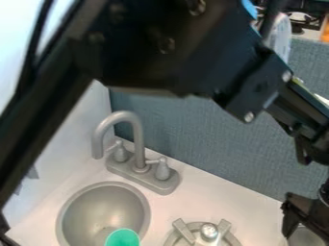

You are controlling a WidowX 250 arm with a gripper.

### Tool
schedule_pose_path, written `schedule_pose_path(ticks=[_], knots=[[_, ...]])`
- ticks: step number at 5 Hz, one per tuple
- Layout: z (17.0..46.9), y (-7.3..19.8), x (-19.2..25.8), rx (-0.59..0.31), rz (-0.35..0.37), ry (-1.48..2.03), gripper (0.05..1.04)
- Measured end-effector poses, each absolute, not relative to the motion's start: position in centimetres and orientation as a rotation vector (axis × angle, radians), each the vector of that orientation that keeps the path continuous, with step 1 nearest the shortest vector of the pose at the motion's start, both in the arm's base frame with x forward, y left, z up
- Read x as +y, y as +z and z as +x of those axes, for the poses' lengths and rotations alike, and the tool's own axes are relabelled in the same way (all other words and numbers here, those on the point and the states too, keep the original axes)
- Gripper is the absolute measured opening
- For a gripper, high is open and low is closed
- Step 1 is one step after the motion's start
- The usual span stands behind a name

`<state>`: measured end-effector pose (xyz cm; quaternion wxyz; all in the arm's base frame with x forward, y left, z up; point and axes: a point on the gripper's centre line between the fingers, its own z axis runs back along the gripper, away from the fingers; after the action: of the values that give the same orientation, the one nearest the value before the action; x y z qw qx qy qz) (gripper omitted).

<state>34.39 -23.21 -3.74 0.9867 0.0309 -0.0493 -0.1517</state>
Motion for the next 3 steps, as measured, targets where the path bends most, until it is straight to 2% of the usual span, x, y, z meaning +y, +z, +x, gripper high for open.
schedule_pose_path(ticks=[3], knots=[[36.0,-6.9,-24.7,-0.063,0.019,-0.275,1.000]])
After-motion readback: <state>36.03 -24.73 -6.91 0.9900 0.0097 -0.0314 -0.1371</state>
